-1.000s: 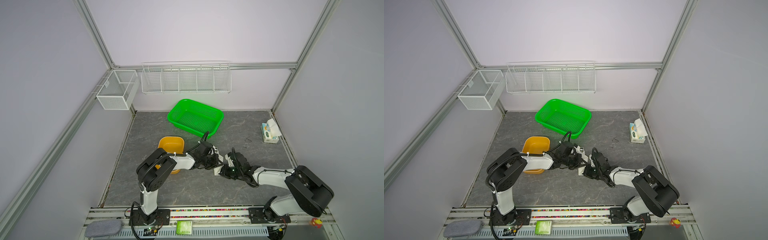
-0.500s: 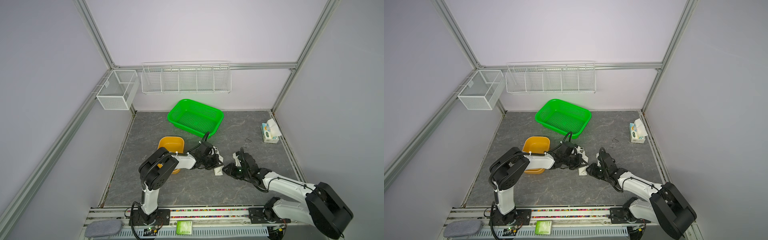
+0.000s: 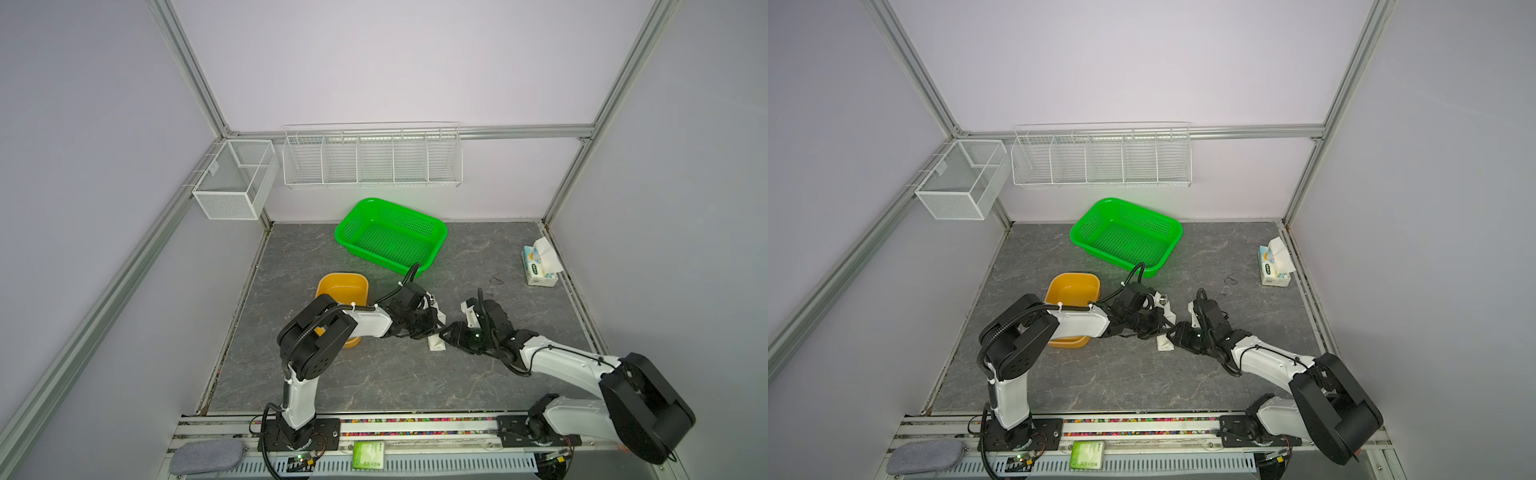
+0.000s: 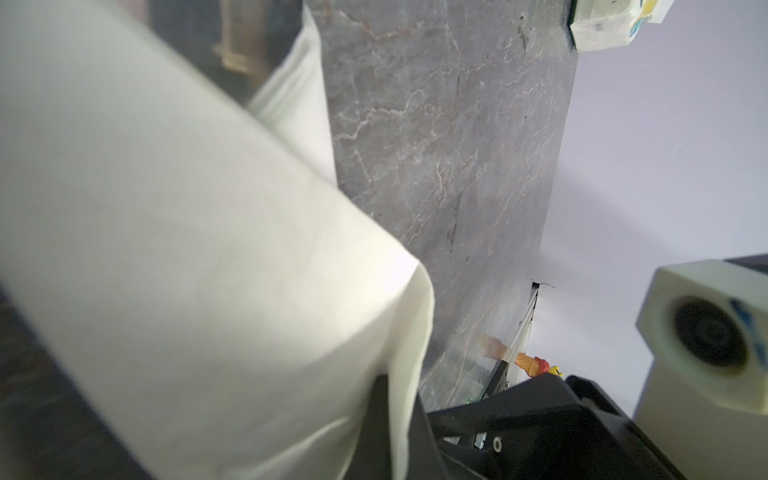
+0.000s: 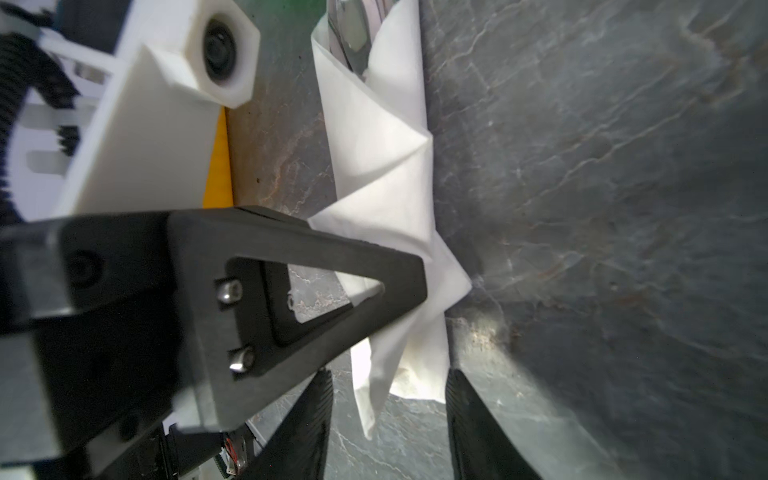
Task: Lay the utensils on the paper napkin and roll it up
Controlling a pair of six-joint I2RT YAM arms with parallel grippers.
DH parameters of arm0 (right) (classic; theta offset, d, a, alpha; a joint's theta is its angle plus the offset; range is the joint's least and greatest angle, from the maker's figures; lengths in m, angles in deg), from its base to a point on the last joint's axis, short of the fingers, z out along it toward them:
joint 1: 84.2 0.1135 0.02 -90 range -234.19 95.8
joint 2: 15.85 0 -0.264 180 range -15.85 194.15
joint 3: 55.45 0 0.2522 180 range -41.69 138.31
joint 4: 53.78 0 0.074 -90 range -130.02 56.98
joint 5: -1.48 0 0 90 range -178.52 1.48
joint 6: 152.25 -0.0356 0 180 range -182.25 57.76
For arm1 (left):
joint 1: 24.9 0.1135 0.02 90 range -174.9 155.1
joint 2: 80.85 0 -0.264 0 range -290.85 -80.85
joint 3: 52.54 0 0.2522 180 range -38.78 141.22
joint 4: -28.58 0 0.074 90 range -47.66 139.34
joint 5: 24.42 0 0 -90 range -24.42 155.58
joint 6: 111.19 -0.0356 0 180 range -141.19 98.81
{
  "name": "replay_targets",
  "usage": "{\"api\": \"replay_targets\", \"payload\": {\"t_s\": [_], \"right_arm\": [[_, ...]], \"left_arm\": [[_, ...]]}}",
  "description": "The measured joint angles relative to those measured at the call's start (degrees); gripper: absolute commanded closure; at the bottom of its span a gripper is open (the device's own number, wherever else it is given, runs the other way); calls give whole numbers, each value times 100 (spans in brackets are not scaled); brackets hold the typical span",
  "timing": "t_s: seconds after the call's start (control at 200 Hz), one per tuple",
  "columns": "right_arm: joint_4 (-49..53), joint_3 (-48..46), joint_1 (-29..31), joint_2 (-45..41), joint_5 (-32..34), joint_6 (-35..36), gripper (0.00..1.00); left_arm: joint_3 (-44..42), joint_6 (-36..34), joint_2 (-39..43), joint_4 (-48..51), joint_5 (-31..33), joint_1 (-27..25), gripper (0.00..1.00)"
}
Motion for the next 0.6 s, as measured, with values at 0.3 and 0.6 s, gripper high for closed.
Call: {"api": "replay_targets", "payload": {"t_s": [0.3, 0.6], "right_arm": [[-57, 96, 17, 507, -61, 96, 73], [-245, 105, 42, 656, -57, -52, 89]], "left_arm": [[2, 2, 0, -2, 0, -4, 99], [0, -24, 2, -2, 2, -4, 87]]}}
